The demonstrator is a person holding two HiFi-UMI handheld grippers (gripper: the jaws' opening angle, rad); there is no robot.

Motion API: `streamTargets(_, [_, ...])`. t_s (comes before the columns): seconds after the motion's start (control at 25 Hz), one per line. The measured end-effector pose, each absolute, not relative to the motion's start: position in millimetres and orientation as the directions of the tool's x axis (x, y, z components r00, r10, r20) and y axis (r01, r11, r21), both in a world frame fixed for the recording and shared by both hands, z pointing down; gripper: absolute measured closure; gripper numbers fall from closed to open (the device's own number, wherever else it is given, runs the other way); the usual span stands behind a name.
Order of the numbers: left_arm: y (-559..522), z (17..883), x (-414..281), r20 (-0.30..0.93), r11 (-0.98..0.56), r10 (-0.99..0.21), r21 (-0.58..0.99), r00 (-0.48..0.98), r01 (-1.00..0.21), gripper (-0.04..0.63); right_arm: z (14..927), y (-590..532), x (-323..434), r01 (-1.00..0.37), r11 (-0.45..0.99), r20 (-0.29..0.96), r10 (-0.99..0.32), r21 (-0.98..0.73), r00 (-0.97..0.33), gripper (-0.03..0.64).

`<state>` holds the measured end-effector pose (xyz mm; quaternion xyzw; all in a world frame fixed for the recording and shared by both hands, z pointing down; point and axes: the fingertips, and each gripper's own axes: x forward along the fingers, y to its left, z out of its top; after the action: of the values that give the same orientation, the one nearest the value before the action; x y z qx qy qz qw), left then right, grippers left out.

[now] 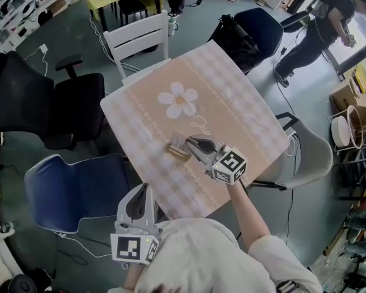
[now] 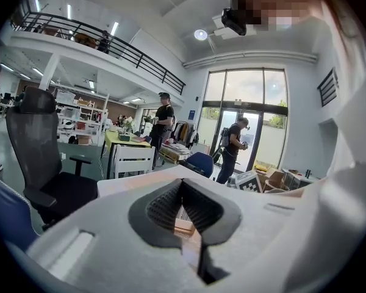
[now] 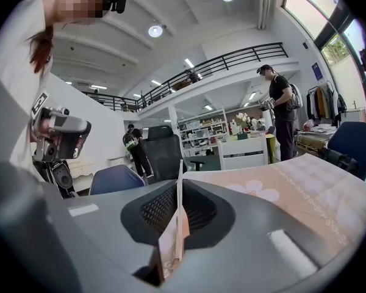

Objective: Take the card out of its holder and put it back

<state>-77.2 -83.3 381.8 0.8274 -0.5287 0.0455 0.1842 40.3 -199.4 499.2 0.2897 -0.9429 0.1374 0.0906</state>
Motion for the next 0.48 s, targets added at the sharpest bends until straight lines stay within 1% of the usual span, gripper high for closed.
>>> streamTargets(0.24, [-77.8, 377.2, -77.5, 0.258, -0.382, -0.859, 0.253, 0.442, -0.889, 0.595, 479.6, -201.7, 41.9, -0.592, 0.784, 0.225, -0.552, -0.190, -0.803, 0.597])
streamTargets(0.48, [-70.4, 377.6, -78.1, 0.258, -0.407, -0.850, 0.231, 0.459, -0.884, 0.595, 451.7, -203.5, 47.8, -0.642, 0.748, 0.184, -0.616, -0.169, -0.766, 0.597])
